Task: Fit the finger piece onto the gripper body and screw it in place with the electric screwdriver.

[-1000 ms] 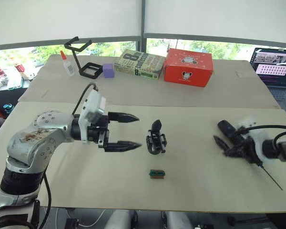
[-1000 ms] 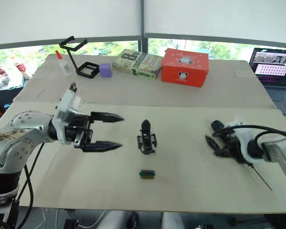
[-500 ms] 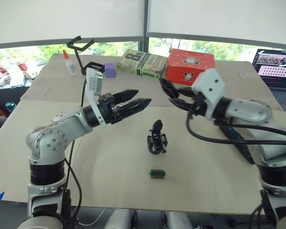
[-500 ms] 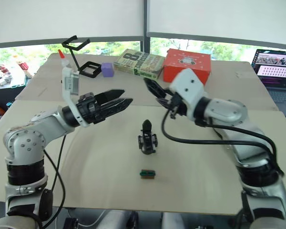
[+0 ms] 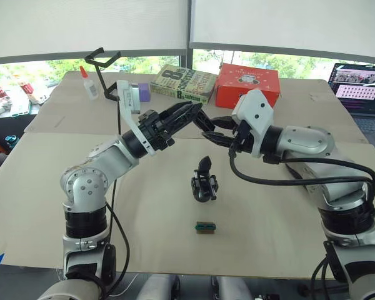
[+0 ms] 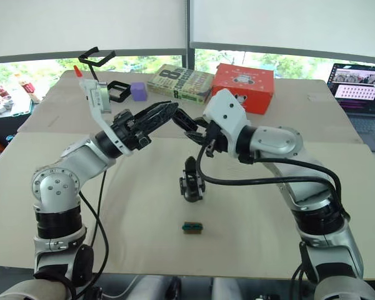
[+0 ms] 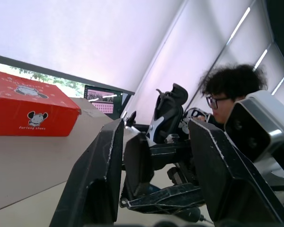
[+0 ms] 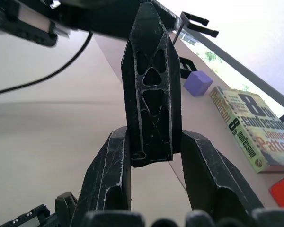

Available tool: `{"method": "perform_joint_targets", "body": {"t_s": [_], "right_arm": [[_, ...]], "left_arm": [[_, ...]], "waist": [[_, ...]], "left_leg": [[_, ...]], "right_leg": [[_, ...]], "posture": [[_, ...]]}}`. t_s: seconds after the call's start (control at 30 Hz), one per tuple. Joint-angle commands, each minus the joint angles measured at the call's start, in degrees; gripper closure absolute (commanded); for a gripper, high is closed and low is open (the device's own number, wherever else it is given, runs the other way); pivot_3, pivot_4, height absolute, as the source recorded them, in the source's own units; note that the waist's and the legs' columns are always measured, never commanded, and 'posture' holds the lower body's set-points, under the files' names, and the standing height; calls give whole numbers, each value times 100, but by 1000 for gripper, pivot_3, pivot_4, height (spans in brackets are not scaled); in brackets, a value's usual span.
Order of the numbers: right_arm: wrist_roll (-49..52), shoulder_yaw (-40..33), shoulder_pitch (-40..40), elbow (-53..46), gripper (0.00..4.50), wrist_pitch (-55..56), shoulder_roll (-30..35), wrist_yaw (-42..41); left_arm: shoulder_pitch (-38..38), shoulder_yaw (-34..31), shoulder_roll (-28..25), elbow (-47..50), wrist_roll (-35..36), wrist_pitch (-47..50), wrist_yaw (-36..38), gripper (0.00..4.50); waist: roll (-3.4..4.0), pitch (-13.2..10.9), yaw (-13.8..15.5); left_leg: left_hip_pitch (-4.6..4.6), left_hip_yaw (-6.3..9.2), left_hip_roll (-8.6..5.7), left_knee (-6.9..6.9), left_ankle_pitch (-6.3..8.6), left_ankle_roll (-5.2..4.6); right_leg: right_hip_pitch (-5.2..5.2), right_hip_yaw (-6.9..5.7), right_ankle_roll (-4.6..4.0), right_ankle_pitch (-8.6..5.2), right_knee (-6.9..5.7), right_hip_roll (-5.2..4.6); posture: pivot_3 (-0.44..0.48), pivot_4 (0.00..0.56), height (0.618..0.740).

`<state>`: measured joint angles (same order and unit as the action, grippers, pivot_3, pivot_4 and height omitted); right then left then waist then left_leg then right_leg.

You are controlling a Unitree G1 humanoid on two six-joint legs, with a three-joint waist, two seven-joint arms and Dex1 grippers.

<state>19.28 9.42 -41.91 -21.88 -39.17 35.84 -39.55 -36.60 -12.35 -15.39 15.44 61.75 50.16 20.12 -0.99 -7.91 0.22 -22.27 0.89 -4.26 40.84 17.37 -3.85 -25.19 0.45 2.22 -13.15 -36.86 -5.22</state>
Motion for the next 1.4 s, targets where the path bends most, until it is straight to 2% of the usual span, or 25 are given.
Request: {"method": "perform_joint_targets", "body": {"t_s": [0.03, 0.2, 0.3, 0.37, 0.4, 0.57, 0.63, 0.77, 0.83, 0.87, 1.03, 1.13, 1.23, 1.4], "right_arm": [[17, -232, -79, -190, 3383, 35, 49, -32], [12, -233, -103, -259, 3383, 13, 39, -15], [5, -217, -104, -273, 3383, 17, 51, -32], [-8, -199, -118, -283, 3383, 34, 50, -43], [-38, -181, -129, -285, 3383, 63, 50, -45], [-342, -106, -168, -283, 3383, 339, 38, 1], [-190, -257, -199, -342, 2315, 271, 100, -164], [484, -741, -355, -302, 991, 6, 477, -844], [1154, -1101, -472, 14, 243, -400, 629, -1248], [1490, -1239, -510, 155, 38, -662, 702, -1441], [2982, -1456, -822, 582, 38, -2223, 995, -2112], [3228, -1246, -917, 661, 38, -2549, 1013, -2253], [3256, -1054, -962, 659, 38, -2641, 999, -2336], [2963, -575, -1159, 651, 1495, -2365, 1016, -2562]], "left_arm": [[-115, -50, 25, 64, 85, -97, -104, 2328], [-135, 9, 57, 0, 40, -135, -147, 2328], [-137, 17, 79, -20, 35, -142, -153, 3195], [-124, 49, 94, -5, 18, -154, -121, 4202], [-128, 68, 109, -8, 10, -161, -117, 4500], [-227, 115, 115, -131, -55, -237, -81, 4500], [-338, 176, -18, -198, -132, -234, 135, 4500], [-670, 456, -598, -337, -316, -140, 1067, 4500], [-945, 730, -998, -427, -408, -68, 1837, 4500], [-1085, 833, -1141, -508, -432, -28, 2136, 4500], [-1618, 1338, -1692, -864, -704, 53, 3502, 4500], [-1801, 1533, -1913, -935, -770, 192, 4118, 4500], [-1873, 1639, -2009, -949, -845, 264, 4435, 4500], [-1875, 1728, -2059, -886, -961, 338, 4676, 4500]], "waist": [[0, 0, -2], [0, 0, -2], [0, 0, -3], [0, 0, -1], [0, 0, 0], [0, 0, 0], [0, 0, -2], [0, -1, -4], [0, -1, -3], [0, -1, -3], [0, -1, -26], [0, -2, -62], [1, -2, -90], [1, -2, -89]], "left_leg": [[0, 0, 0, 0, 0, 0], [0, 0, 0, -1, 0, 0], [0, 0, 0, -1, 0, 0], [-1, 0, 0, -1, 0, 0], [-1, 0, 0, -1, 0, 0], [-1, -1, 0, -1, 0, 0], [-1, -1, 0, -1, 0, 0], [-6, -1, -1, -1, 0, 0], [-6, 0, -1, -1, 0, -1], [-4, 1, -1, -5, 1, -1], [-4, 2, 1, -8, 2, -5], [-5, 4, 10, -14, 2, -5], [-13, 7, 11, -14, 2, -4], [-16, 7, 11, -12, 2, -5]], "right_leg": [[-1, 1, 0, 0, -4, 0], [-1, 0, 0, 0, -4, 1], [-1, 0, 0, 0, -4, 1], [-1, 1, 0, 0, -4, 0], [0, 1, 0, 0, -3, 0], [-1, 1, 0, 0, -2, 1], [-1, 0, 0, 0, -2, 2], [-6, -3, 0, 0, 1, 5], [-2, -4, 0, 0, 4, 5], [4, -5, 0, 0, 10, 4], [6, 2, -1, -1, 13, -8], [3, 15, -3, -2, 12, -15], [-3, 19, -3, -2, 9, -15], [-4, 19, -3, -2, 10, -18]], "posture": [[0, 150, 740], [0, 150, 740], [0, 150, 740], [0, 150, 740], [0, 150, 740], [0, 150, 740], [0, 150, 740], [0, 150, 740], [0, 150, 740], [0, 150, 740], [0, 150, 740], [0, 150, 740], [0, 150, 740], [0, 150, 740]]}}
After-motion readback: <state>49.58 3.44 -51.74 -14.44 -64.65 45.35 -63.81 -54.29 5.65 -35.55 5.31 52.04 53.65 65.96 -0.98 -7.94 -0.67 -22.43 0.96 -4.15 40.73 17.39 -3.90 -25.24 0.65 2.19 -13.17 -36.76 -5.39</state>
